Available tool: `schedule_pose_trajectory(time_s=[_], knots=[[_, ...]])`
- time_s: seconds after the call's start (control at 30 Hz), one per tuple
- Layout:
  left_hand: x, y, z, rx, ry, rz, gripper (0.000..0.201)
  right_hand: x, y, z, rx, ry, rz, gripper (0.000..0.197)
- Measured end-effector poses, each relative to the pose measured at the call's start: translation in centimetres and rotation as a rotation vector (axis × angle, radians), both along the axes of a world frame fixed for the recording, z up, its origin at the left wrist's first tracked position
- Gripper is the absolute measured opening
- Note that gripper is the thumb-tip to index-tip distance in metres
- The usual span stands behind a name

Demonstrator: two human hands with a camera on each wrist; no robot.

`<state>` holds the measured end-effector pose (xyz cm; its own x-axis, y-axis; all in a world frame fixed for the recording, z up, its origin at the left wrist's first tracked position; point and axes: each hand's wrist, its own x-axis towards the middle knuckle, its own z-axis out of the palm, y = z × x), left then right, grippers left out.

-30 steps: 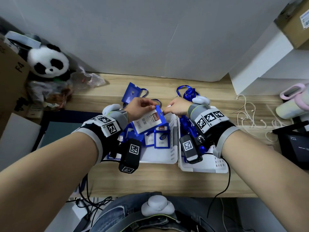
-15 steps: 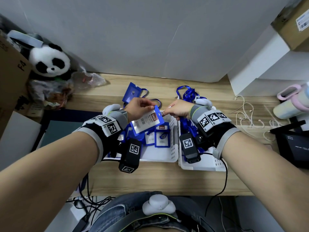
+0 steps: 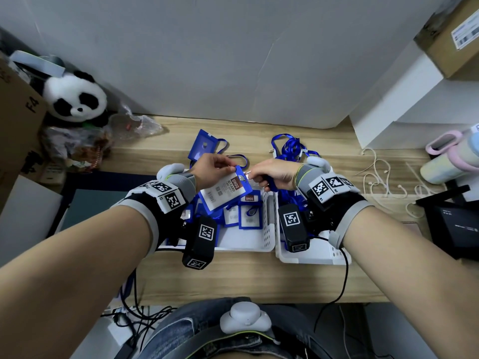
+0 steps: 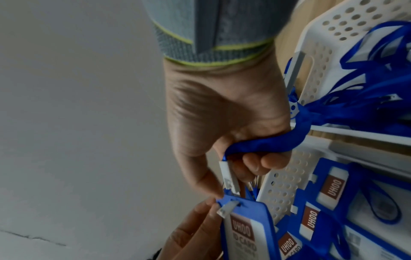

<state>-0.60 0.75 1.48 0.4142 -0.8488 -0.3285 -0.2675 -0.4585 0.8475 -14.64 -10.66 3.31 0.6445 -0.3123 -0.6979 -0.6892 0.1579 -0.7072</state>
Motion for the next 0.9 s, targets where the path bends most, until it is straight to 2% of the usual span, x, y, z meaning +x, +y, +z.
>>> schedule_pose_trajectory(time_s=[0.07,0.17,0.23,0.33,0.4,0.6,0.73,0.9], knots=[[0.1,0.0,0.0,0.006,-0.02,-0.003,0.019,0.2,0.3,0.2,-0.085,0.029,0.088,0.013],[0.0,-0.1,0.0,0.017,-0.034,-0.012,0.017,0.5,0.8,0.0,-0.328,0.104,0.181,0.038],[0.0,-0.1,0.0,0.017,-0.041,-0.015,0.015,0.8,1.3,-0.2,-0.414,0.09,0.14,0.037],[0.3,0.0,0.0,0.019,-0.039,-0.003,0.016,1.0,1.4,-0.6,-0.378,0.039,0.076,0.017],[0.5,0.3,0.0,0.028,-0.031,0.012,0.015,0.9,1.3,-0.6,-0.32,0.008,0.037,0.019],[0.7,0.6,0.3,0.055,0.042,0.044,0.011,0.8,0.7,-1.0,-0.398,-0.045,-0.011,0.013],[0.6,0.7,0.3,0.077,0.059,0.046,0.009,1.1,0.9,-0.9,-0.458,-0.037,0.039,0.013],[0.5,0.7,0.8,0.111,0.09,0.029,0.015,1.5,0.6,-1.3,-0.533,-0.035,0.011,0.01]])
